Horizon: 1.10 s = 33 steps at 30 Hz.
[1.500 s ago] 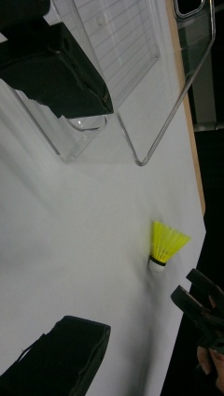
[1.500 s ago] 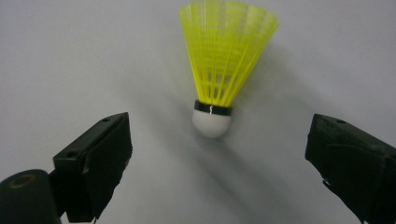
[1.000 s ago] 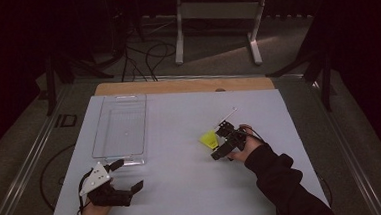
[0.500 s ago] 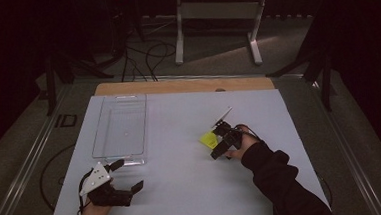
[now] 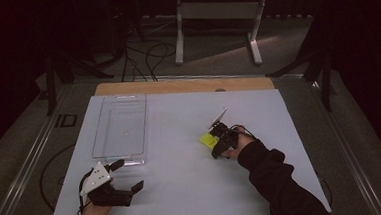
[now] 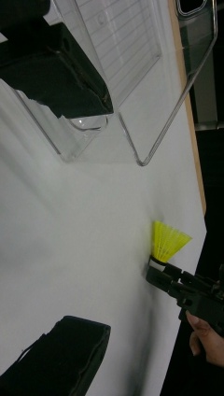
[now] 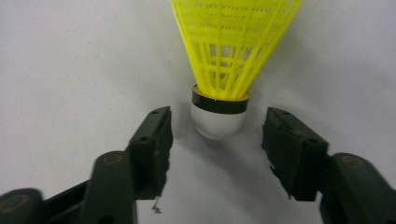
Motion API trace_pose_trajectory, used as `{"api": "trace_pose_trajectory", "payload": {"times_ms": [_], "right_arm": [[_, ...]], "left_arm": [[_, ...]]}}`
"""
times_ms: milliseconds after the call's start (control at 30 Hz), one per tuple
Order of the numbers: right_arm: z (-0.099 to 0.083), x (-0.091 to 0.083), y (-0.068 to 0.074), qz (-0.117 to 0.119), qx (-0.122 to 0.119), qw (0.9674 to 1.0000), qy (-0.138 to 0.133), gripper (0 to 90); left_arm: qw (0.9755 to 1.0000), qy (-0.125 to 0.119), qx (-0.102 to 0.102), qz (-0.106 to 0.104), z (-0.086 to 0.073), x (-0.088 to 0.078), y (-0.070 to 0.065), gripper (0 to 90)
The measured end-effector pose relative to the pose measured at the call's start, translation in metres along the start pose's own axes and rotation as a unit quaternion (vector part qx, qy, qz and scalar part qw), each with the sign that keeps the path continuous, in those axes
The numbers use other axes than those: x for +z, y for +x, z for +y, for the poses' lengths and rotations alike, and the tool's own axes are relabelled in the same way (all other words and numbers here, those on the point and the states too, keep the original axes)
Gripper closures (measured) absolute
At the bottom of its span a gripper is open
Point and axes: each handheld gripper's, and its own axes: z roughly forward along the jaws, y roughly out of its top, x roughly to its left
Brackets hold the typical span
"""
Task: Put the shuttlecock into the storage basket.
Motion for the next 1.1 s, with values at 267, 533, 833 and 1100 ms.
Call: {"api": "trace_pose_trajectory", "payload": {"times_ms": [267,533,833,1100], "right_arm": [[0.003,0.003,0.000,-0.011,0.003,0.9999,0.010,54.4],[0.007,0.003,-0.002,-0.022,0.003,0.9997,0.011,64.9],[0.005,0.000,-0.001,-0.016,-0.025,0.9994,0.017,66.1],[0.004,-0.008,0.000,-0.002,-0.056,0.9983,0.016,66.2]], "left_arm": [[1.0000,0.000,0.000,0.000,0.000,0.000,0.000,0.4],[1.0000,0.001,0.000,0.000,0.000,0.000,0.000,0.3],[1.0000,0.001,0.000,-0.001,0.000,0.001,0.000,0.3],[1.0000,0.002,0.000,-0.003,0.000,0.001,0.000,0.3]]}}
